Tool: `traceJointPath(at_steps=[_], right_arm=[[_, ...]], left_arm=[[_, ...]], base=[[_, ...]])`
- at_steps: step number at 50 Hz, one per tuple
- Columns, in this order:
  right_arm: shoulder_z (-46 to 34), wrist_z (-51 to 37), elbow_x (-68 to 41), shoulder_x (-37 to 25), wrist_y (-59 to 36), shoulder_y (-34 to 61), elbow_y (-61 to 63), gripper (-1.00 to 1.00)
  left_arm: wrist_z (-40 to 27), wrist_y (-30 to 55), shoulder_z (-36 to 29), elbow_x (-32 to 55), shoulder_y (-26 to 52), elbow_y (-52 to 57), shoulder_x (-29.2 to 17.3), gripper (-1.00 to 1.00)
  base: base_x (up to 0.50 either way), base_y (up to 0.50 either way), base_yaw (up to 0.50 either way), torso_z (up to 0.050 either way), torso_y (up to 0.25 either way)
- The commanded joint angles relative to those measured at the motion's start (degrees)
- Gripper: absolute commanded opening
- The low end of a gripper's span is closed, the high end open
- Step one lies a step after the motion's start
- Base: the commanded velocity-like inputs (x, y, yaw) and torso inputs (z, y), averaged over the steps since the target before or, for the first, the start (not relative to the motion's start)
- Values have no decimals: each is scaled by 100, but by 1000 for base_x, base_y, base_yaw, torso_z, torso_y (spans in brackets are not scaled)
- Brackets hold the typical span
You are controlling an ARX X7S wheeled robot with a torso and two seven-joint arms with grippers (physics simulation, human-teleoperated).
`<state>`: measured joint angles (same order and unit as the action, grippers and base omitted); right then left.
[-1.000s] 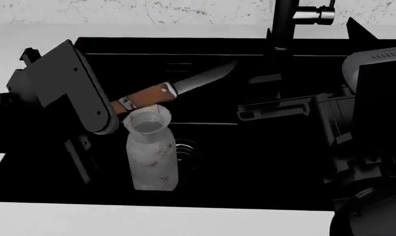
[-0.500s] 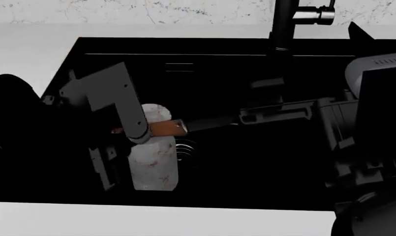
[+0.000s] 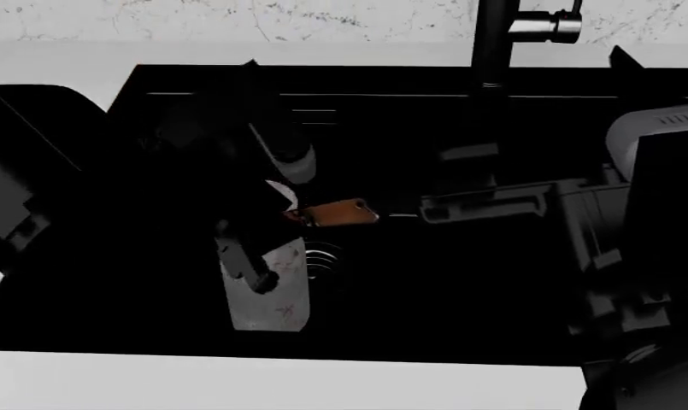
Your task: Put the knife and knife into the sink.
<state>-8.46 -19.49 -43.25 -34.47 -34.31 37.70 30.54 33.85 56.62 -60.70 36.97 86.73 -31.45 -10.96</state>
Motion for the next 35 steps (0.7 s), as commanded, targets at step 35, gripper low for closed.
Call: traceJointPath(at_steps=[35], right_arm=[[128, -119, -144, -94, 17, -166, 188, 100]], left_arm=[[-41, 109, -222, 62, -515, -1564, 797, -100]], base=[[0, 0, 0, 0, 1]])
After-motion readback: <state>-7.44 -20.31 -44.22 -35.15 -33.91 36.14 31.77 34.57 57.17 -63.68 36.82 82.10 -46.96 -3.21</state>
